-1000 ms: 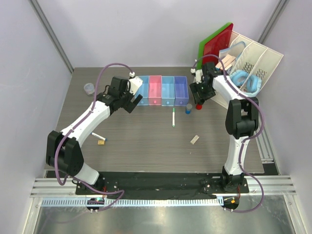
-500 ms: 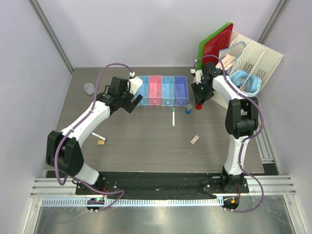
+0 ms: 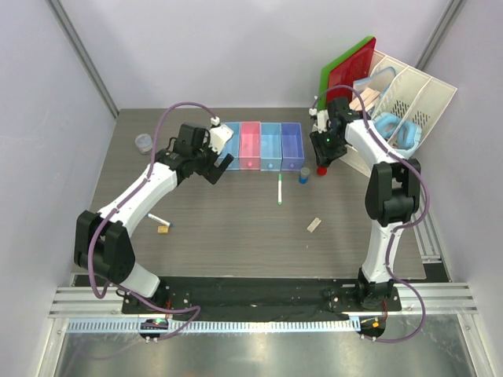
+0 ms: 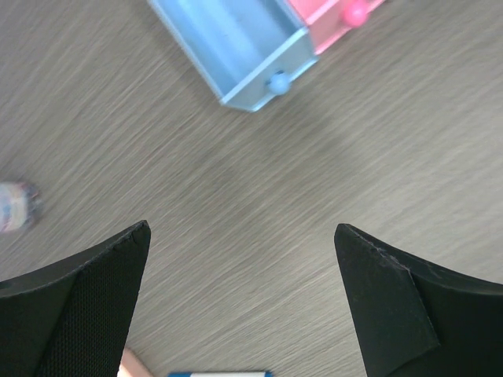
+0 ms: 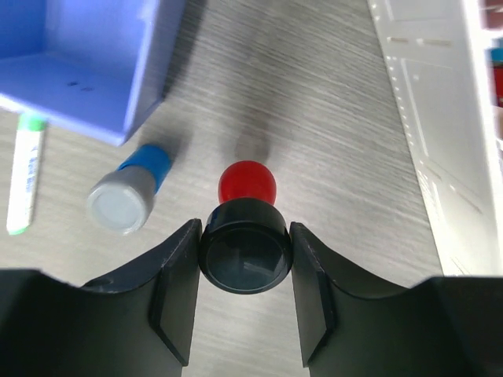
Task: Sort the stationery into containers
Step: Pick up the stationery from the center of the board.
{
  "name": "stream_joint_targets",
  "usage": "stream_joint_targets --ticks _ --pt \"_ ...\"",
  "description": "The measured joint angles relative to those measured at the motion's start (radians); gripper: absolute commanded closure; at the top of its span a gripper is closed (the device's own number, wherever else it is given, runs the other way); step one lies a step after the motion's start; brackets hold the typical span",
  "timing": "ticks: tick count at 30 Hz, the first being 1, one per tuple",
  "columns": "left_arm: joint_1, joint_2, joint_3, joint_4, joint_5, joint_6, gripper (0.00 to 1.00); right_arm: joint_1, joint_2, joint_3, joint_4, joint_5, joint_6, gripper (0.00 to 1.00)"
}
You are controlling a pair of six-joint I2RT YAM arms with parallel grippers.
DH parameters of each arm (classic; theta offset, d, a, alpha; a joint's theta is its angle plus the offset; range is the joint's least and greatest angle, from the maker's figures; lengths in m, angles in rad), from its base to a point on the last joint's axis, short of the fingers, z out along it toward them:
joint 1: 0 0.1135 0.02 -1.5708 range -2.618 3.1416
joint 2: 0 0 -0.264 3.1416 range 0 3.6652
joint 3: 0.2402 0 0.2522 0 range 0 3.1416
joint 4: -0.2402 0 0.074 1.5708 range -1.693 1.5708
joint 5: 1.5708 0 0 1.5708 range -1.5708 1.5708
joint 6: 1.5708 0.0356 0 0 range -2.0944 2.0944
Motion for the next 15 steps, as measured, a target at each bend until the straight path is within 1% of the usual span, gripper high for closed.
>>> stream_joint_targets --ticks 9,12,15 --pt "0.0 0.0 -0.034 0.024 0.283 -0.034 0.0 0.0 -0.218 0.023 -0.056 -0.056 0.011 0.89" --pt "0.0 -0.004 -0.054 0.039 0.386 -0.039 0.0 0.0 -0.292 0.031 -0.061 -0.113 0.021 0.9" --pt "0.0 -0.034 -0.095 0.084 0.501 -0.052 0.0 0.0 -0.338 0.039 -0.068 -0.224 0.043 0.9"
